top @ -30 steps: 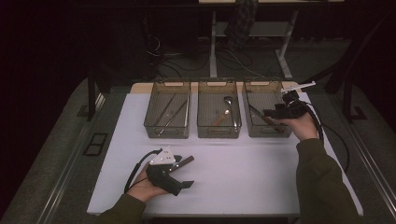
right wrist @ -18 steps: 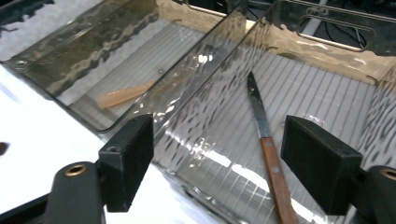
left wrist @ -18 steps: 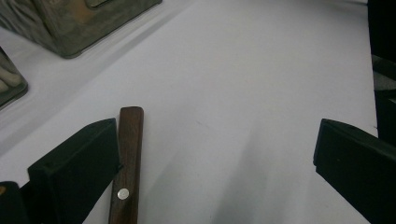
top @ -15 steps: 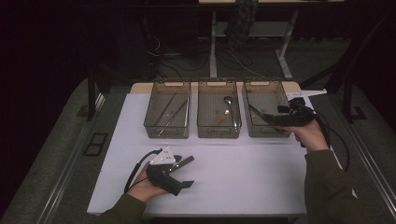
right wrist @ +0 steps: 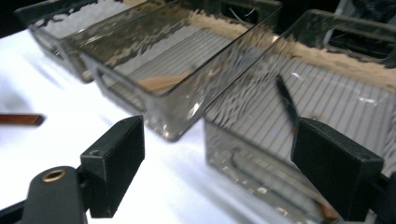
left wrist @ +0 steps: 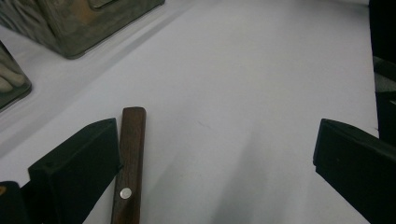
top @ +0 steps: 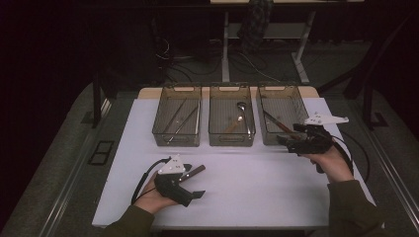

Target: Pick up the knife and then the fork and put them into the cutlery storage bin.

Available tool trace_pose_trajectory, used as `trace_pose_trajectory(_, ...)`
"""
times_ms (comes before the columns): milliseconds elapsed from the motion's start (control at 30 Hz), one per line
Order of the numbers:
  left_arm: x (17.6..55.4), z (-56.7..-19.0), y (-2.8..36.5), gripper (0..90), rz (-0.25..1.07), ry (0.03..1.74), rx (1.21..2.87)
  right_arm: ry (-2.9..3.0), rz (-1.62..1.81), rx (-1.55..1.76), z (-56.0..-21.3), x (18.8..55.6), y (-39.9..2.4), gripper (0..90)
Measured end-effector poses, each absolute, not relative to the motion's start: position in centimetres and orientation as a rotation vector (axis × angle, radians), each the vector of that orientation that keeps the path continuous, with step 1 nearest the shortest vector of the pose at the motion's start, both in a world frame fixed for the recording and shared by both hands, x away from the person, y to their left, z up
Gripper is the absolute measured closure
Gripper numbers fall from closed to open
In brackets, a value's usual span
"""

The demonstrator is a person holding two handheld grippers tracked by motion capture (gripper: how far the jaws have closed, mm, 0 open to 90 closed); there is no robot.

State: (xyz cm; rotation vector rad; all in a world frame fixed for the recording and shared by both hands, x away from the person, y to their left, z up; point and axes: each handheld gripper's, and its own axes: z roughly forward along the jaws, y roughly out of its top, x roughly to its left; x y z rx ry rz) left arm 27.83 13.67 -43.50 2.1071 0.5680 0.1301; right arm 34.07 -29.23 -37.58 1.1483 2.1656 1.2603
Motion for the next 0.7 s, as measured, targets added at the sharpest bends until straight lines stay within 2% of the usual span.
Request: trace_pose_trajectory(700,28.1,-43.2,14.0,0.9,0.153,0.593,2.1,2.21,1.317,1.139,-43.1,27.9,-29.5,17.1)
